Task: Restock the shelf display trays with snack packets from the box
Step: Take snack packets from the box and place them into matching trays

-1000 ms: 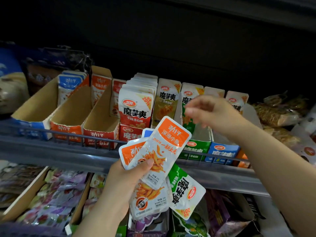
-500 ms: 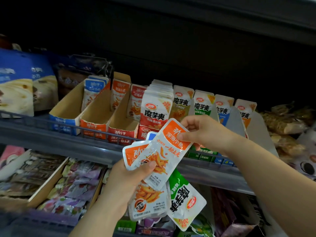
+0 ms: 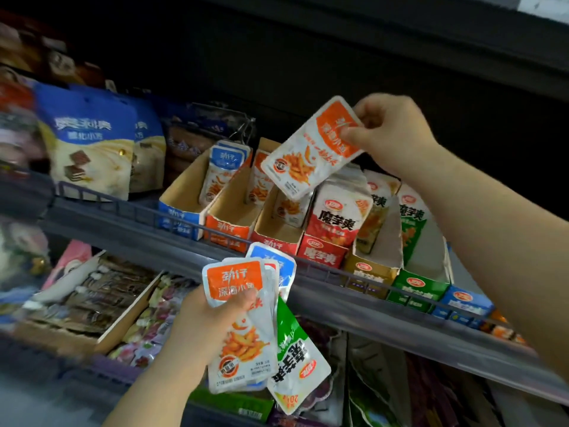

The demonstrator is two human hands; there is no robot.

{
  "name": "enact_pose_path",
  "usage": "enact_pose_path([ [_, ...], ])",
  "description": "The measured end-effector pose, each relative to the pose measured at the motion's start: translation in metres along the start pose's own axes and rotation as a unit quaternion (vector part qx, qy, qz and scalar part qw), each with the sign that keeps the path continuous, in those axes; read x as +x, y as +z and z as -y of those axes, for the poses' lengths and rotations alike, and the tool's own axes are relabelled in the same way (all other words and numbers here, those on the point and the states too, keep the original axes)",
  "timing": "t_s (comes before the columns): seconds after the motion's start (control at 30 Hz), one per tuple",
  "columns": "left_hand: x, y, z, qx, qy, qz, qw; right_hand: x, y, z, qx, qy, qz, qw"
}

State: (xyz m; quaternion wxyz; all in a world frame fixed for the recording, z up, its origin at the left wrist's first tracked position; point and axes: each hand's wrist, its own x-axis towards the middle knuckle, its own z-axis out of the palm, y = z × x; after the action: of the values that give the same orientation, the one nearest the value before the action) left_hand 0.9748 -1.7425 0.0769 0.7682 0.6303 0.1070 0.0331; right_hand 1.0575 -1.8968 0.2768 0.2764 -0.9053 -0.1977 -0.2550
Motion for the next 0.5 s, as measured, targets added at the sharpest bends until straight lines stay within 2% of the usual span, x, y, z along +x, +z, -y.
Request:
enact_pose_path([
  [0.1, 0.006, -0.009, -0.002, -0.004, 0.002, -0.021, 1.000, 0.029, 0.028, 0.003, -0.066, -0.009, 0.035, 0.997],
  [0.2, 0.012, -0.016, -0.001, 0.016, 0.011, -0.029, 0.999, 0.052, 0.057, 0.000, -0.099, 0.032, 0.072, 0.992],
  [0.4, 0.026, -0.026, 0.001, 0.025, 0.043, -0.054, 0.997, 0.080, 0.087, 0.005, -0.097, 0.035, 0.069, 0.992],
  [0.5, 0.031, -0.032, -0.001, 0.016, 0.062, -0.054, 0.997, 0.093, 0.096, 0.005, -0.149, 0.021, 0.090, 0.985],
])
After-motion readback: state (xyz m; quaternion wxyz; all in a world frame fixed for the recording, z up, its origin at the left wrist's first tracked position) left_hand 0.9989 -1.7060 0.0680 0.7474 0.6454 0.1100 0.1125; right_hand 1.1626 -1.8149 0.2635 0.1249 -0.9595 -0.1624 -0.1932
